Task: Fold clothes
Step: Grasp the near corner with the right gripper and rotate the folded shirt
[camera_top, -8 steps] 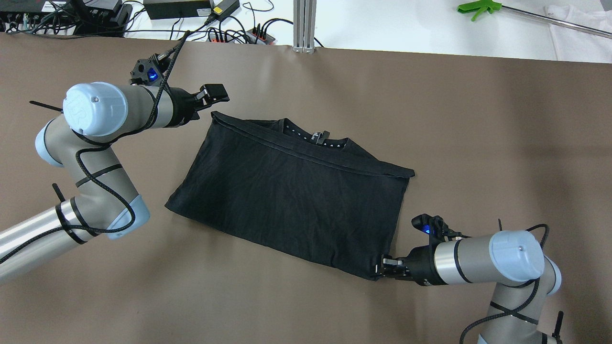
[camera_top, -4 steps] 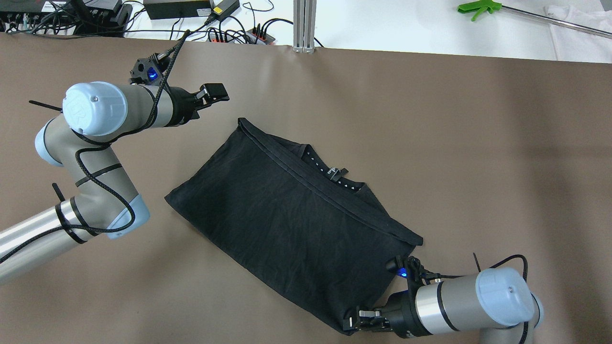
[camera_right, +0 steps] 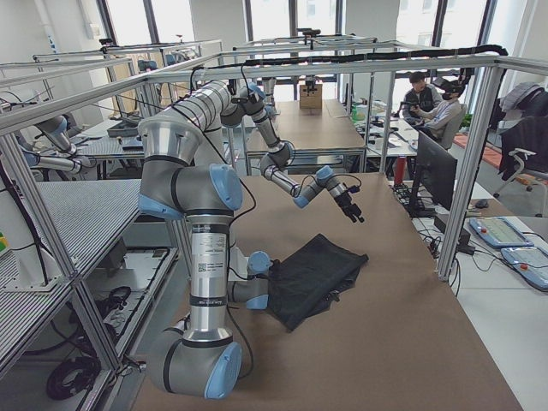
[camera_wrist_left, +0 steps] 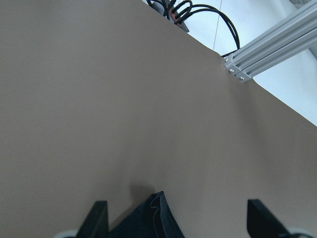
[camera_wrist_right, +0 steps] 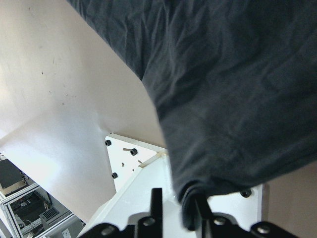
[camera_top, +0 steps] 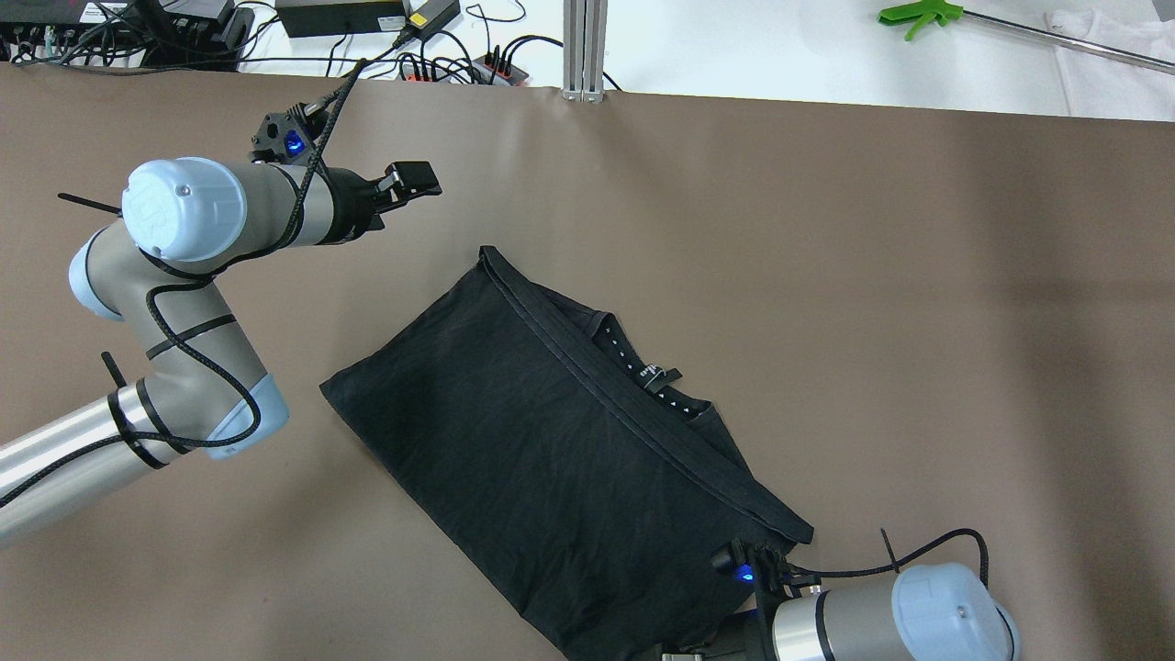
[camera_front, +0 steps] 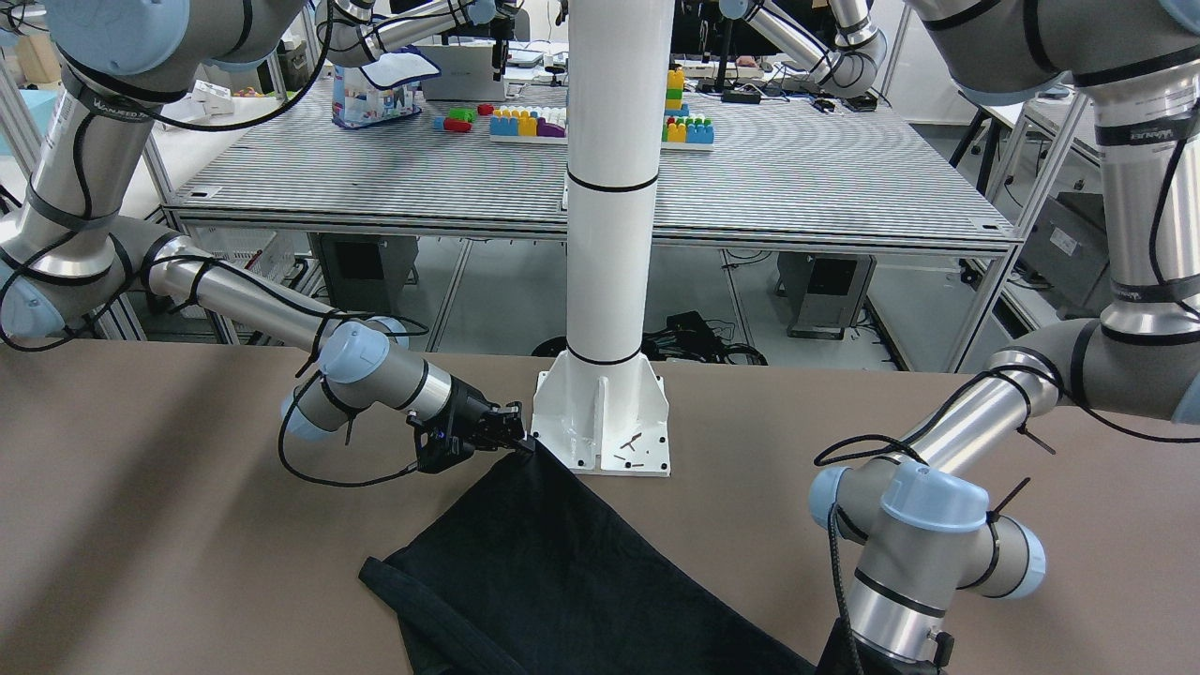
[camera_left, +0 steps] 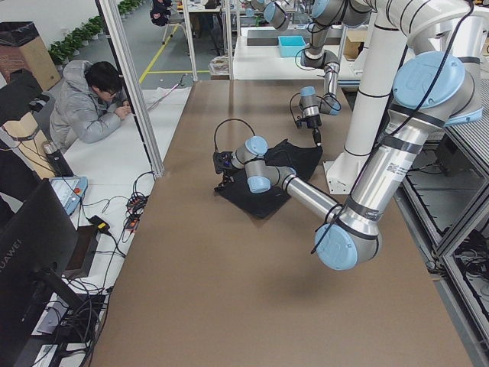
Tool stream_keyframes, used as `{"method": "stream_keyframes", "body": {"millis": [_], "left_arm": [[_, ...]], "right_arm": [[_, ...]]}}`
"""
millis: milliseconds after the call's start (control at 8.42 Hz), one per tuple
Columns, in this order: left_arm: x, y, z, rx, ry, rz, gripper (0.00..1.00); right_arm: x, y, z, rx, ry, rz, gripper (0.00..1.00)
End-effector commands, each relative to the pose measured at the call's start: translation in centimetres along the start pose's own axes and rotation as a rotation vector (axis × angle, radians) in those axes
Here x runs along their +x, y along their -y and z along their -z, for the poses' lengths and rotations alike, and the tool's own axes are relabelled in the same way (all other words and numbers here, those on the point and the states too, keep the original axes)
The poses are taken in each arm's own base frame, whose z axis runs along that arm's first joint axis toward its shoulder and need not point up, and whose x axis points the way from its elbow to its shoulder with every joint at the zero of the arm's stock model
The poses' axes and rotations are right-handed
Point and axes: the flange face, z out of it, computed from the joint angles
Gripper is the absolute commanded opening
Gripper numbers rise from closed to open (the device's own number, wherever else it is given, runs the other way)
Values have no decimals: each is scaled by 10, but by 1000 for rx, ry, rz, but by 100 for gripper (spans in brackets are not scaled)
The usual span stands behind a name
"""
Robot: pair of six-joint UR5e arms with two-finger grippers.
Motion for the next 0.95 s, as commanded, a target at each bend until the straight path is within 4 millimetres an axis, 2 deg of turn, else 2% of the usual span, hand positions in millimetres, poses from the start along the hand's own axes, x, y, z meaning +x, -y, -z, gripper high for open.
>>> {"method": "stream_keyframes", "body": {"millis": [0,238,356,594,713,831], "left_arm": [[-7,-11,-2,-31,9,-2,100],[-4,-41,-3,-121,5,2,100],[-9,-55,-2,-142,9,8,100],[-44,-60,24,-153,48,14,100],[-63,-63,43,-184,93,19,100],[-89,-72,48,-204,128,16,100]], "right_arm": [[6,25,7,129,-10,-1,95],[10,81,38,285,-88,-38,95],[10,99,50,333,-109,-27,95],[5,124,67,389,-153,1,95],[3,134,76,413,-154,4,94],[3,136,79,421,-155,3,94]]}}
